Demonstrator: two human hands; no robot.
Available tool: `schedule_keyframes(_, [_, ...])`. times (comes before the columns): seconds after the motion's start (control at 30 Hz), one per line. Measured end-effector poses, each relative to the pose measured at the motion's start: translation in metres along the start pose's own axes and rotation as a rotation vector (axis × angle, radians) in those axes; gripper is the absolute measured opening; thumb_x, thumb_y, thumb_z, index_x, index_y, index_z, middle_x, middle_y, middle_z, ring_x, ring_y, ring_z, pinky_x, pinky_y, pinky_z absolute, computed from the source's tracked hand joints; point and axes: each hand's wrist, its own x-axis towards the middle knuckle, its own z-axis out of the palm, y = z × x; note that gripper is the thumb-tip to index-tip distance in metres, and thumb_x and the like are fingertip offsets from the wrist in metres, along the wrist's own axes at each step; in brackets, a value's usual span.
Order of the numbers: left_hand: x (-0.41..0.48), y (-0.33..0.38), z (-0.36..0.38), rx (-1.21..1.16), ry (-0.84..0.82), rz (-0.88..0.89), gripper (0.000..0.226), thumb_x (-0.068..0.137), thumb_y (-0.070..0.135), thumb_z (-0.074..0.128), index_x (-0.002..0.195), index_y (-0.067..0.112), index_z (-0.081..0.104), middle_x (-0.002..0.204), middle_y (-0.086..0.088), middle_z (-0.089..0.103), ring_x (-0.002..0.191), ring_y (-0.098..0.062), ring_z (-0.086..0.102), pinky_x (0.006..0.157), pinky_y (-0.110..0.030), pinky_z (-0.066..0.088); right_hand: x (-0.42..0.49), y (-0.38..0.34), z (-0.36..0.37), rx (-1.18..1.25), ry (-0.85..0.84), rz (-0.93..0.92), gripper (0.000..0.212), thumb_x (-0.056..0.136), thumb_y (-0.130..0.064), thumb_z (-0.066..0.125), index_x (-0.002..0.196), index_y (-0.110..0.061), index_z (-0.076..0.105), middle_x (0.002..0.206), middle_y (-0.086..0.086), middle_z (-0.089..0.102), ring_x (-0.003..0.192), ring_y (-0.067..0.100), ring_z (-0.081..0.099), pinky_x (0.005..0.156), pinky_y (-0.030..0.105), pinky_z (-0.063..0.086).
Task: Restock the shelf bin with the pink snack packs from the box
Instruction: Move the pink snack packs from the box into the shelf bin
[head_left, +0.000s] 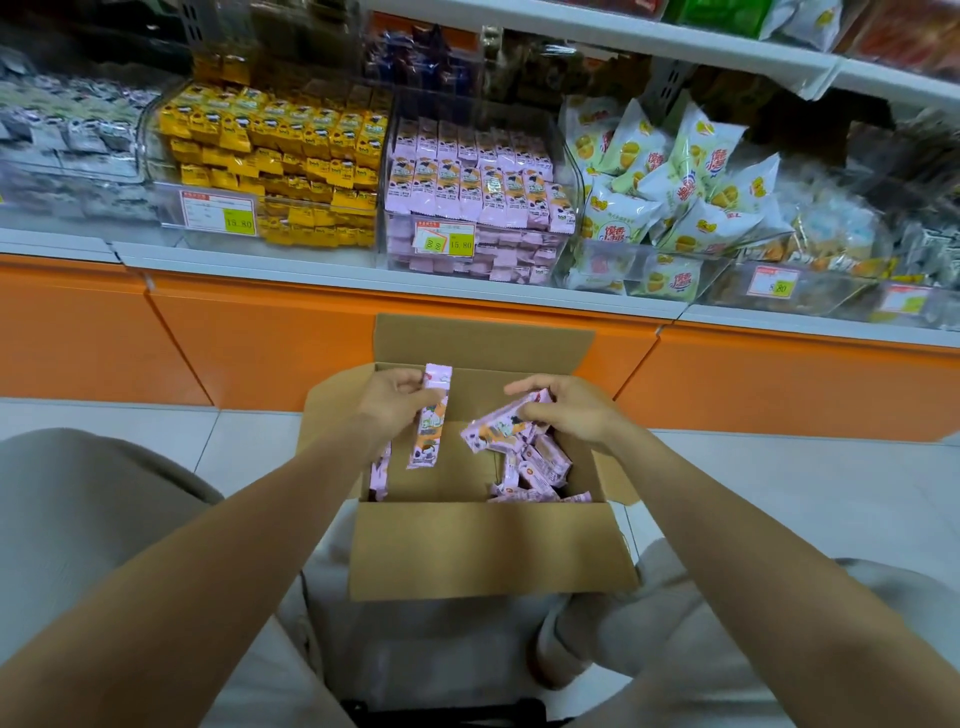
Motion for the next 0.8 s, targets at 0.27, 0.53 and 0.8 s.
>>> schedule_keyframes(0.27, [-0.006, 0.004, 0.020, 0.041, -0.263, -0.037, 0.018, 0.088, 0.018, 0.070, 0.103, 0.010, 0.064, 0.099, -0.007, 0.072, 0.089, -0.018, 0.066, 0.078, -0.030, 0.053, 0.013, -0.015, 0.013, 0.263, 0.022, -0.059, 0.045, 0.079, -0.018, 0.077, 0.118, -0.012, 0.054, 0.107, 0.016, 0.070, 0.089, 0.020, 0.068, 0.079, 0.027, 0.053])
schedule_keyframes(0.53, [-0.010, 0.012, 0.026, -0.075, -0.223, -0.027, 0.016, 0.081, 0.016, 0.076, 0.095, 0.018, 0.070, 0.090, -0.001, 0.075, 0.084, -0.016, 0.070, 0.072, -0.024, 0.055, 0.010, -0.019, 0.024, 0.388, 0.190, -0.084, 0.038, 0.075, -0.019, 0.081, 0.101, -0.012, 0.054, 0.087, 0.009, 0.066, 0.069, 0.014, 0.064, 0.059, 0.023, 0.051])
schedule_keyframes(0.8, [-0.007, 0.035, 0.026, -0.134, -0.071, -0.051, 0.009, 0.081, 0.013, 0.075, 0.089, 0.014, 0.071, 0.097, -0.013, 0.074, 0.081, -0.023, 0.067, 0.075, -0.033, 0.052, -0.004, -0.033, 0.023, 0.346, 0.278, -0.253, 0.026, 0.081, -0.026, 0.076, 0.104, -0.021, 0.067, 0.107, 0.004, 0.068, 0.101, 0.018, 0.065, 0.097, 0.048, 0.050])
